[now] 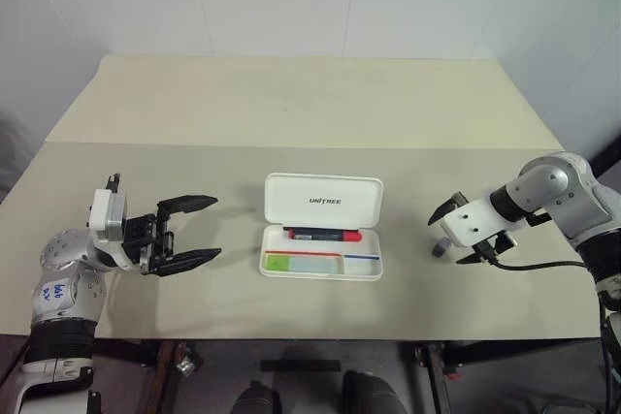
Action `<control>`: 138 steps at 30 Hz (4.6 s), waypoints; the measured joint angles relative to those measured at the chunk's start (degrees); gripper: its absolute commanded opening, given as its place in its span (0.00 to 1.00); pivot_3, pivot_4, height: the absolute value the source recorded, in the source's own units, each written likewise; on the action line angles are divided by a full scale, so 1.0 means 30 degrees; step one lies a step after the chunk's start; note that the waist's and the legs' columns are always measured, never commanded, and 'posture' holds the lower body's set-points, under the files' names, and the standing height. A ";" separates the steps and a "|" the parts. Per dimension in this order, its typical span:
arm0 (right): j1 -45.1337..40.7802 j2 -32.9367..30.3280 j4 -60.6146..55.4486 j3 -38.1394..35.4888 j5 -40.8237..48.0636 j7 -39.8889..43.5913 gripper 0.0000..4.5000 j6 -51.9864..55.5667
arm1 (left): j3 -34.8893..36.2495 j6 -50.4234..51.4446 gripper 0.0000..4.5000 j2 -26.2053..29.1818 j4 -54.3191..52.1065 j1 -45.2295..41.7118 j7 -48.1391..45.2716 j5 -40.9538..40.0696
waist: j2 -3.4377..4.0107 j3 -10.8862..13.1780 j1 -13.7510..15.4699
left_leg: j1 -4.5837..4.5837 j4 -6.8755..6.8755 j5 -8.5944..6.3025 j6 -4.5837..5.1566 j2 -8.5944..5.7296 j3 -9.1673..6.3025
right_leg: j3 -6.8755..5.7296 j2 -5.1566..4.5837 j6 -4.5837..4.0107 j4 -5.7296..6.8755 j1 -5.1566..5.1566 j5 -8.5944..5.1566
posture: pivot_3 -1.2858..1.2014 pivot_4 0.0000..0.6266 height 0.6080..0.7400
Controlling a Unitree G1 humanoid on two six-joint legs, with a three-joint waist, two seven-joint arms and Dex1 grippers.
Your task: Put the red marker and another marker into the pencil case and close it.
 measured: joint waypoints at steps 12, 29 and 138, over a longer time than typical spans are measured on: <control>-0.1429 0.1109 0.3155 0.0905 -0.1766 -0.0219 0.51 -0.2190 | 0.0503 0.0058 1.00 0.0000 -0.0676 0.0604 0.0012 0.0005 | -0.0017 -0.0010 -0.0199 | 0.0042 0.0122 0.0005 0.0016 0.0091 -0.0004 | 0.0032 0.0006 -0.0055 -0.0019 0.0075 0.0118 | 0.52 0.24 1.00; -0.0617 0.3303 -0.0234 -0.2246 0.0949 -0.2035 0.08 0.5569 | 0.0692 0.0275 1.00 -0.0154 -0.1377 0.0718 0.0027 0.0051 | 0.0023 0.0013 -0.0359 | 0.0031 0.0066 0.0104 -0.0085 0.0265 -0.0043 | 0.0057 0.0130 -0.0228 -0.0009 -0.0026 0.0270 | 0.52 0.24 1.00; 0.5520 0.3251 -1.8032 -0.6796 1.3384 -0.5831 0.99 2.4164 | -0.2049 -0.1469 1.00 0.0050 0.9414 -0.8379 -0.0032 0.1588 | -0.0003 0.0015 0.0520 | -0.0043 0.0020 0.0030 0.0009 0.0202 0.0235 | -0.0306 0.0101 -0.0232 -0.0181 -0.0057 0.0266 | 0.52 0.24 1.00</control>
